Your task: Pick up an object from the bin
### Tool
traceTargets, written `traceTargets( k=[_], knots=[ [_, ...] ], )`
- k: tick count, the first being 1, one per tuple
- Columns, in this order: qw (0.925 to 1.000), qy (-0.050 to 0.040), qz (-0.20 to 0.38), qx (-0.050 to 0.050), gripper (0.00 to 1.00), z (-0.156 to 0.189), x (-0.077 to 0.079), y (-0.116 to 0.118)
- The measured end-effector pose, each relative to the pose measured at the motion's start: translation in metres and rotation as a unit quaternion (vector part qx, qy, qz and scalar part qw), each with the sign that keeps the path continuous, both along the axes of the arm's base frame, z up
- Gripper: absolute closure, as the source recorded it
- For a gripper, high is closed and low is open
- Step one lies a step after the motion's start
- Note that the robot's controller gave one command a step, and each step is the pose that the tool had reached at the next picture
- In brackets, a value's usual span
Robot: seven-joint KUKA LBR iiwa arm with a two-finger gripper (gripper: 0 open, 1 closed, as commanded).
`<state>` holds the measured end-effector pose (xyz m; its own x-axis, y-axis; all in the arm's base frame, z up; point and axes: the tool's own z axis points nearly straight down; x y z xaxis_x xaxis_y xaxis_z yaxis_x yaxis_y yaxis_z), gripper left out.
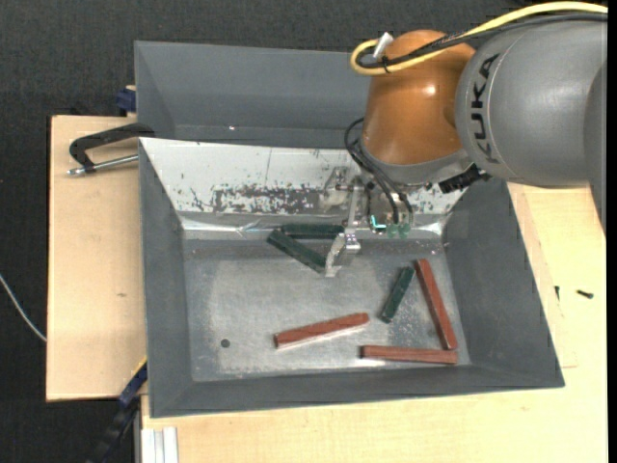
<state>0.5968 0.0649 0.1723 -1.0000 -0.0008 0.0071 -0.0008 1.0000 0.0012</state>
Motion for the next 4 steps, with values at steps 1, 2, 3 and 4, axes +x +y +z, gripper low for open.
traceTargets(
  k=[1,2,3,4],
  knots=[
    [1.0000,-0.0043,0.000,0.000,0.00,0.005,0.002,0.000],
    [0.9974,-0.0050,0.072,0.000,0.00,-0.067,-0.054,-0.009],
    [0.9921,-0.0044,0.125,0.000,0.00,-0.051,-0.077,-0.005],
    [0.9917,-0.0041,0.128,0.000,0.00,-0.061,-0.095,-0.007]
  ],
)
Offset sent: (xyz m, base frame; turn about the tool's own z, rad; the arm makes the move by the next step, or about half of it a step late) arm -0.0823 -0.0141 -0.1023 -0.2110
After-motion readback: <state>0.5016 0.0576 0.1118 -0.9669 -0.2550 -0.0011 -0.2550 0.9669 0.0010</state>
